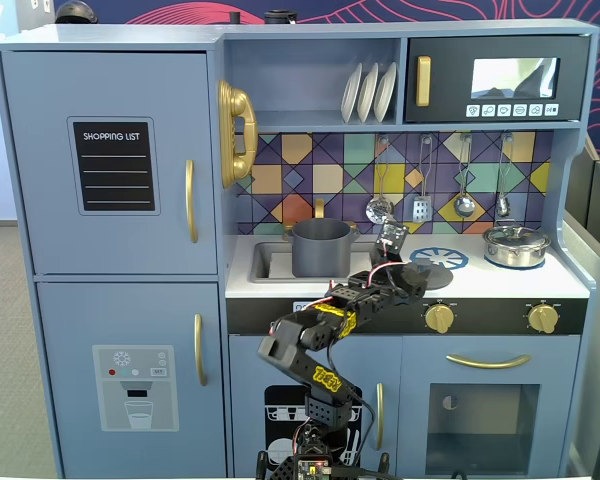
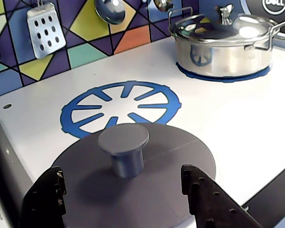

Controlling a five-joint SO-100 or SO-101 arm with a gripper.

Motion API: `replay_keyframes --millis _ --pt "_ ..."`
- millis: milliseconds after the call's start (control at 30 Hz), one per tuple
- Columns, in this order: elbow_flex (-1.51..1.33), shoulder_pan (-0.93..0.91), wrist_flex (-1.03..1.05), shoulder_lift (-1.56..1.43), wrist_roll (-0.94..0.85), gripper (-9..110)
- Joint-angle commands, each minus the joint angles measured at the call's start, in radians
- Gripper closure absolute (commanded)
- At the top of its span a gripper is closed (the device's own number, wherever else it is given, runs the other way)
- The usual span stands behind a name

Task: Pick up the lid from the counter and put it on the gray recipient

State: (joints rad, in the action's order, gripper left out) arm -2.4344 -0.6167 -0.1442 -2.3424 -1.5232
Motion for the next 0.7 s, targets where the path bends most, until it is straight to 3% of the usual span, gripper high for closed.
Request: replay_keyframes --millis 0,533,667 --pt "0.123 0.000 -0.054 0.081 -0.017 77" --pt "0.333 0.028 -0.123 0.396 -0.031 78" --pt "0.360 0.028 -0.127 0.436 -0.032 86"
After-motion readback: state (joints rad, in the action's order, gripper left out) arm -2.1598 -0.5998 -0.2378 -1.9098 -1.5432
